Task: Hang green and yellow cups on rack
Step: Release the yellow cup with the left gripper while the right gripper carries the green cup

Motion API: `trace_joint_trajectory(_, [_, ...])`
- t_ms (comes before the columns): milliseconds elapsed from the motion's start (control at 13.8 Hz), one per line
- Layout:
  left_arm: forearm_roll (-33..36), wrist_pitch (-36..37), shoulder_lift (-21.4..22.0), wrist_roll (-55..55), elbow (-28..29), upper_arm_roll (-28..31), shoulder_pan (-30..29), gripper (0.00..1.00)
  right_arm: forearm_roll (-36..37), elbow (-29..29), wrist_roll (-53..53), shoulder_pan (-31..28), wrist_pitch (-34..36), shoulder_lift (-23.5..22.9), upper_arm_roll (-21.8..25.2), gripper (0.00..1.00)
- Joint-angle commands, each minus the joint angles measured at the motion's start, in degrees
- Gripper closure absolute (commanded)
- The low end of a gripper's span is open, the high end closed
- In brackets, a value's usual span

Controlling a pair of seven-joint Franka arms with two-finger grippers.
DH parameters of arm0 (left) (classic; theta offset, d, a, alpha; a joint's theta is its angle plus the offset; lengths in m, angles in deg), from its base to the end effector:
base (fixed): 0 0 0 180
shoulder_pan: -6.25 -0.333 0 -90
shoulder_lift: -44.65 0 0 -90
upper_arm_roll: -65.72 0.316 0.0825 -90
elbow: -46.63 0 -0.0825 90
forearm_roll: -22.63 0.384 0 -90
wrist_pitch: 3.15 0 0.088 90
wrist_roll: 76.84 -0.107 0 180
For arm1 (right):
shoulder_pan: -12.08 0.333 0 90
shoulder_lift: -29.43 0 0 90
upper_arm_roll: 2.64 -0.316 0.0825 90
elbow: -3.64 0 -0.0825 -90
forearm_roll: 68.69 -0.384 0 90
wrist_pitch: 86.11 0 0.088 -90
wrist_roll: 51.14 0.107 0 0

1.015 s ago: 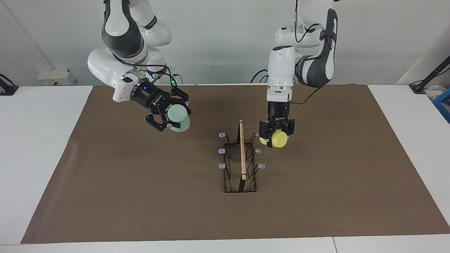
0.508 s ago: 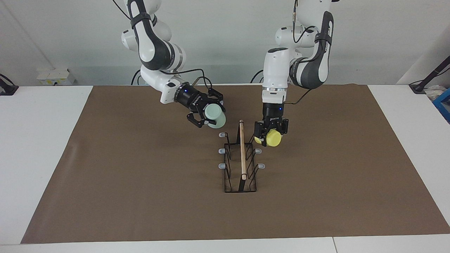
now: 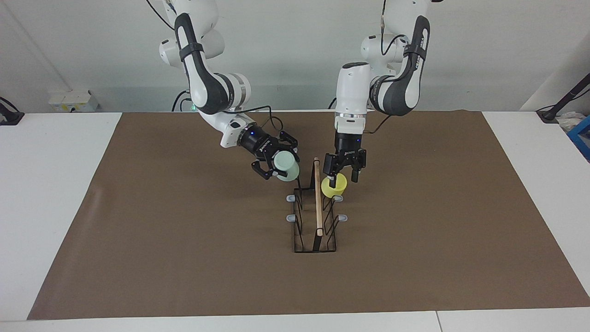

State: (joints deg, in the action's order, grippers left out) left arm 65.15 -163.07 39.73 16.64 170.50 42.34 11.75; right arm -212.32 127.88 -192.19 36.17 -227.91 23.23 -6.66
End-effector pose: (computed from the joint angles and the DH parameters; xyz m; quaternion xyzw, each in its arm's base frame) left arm 0.4971 -0.3056 0.4141 0.9156 0.2370 0.2972 0.1310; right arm 0.5001 0.2646 0.3604 -0.7109 -0.2418 -0.5657 0.3407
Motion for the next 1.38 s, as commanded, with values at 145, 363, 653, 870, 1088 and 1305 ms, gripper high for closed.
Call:
trace_joint_trajectory(145, [1.16,3.30,0.62,0.56,-3.27,0.27,-0.49,0.00,-2.19,0.13,-1.43,0.61,-1.01,0.23,-0.03,1.00])
trace_joint_trajectory(363, [1.07,3.30,-0.25,-0.93,-6.08,0.71,-1.37,0.00,-2.19,0.13,-1.95,0.61,-0.93,-0.83,-0.03,1.00])
trace_joint_trajectory(653, [0.55,6.11,-4.03,-2.51,-13.72,1.06,-3.47,0.00,-3.06,0.13,-3.18,1.14,-0.32,-2.05,-0.03,1.00])
trace_joint_trajectory(870, [-0.33,6.55,-6.05,-5.67,-17.95,1.23,-5.41,0.00,-7.89,0.13,-7.49,1.75,3.02,-4.69,-0.03,1.00])
trace_joint_trajectory(1088, [-4.35,7.51,-7.02,-12.85,-20.67,2.55,-6.03,0.00,-9.47,1.00,-10.55,1.75,8.53,-8.02,-0.03,1.00])
trace_joint_trajectory(1305, [-15.32,15.31,-6.85,-30.40,-23.75,3.60,-6.38,0.00,-12.03,1.79,-13.38,1.84,11.20,-10.32,-0.03,1.00])
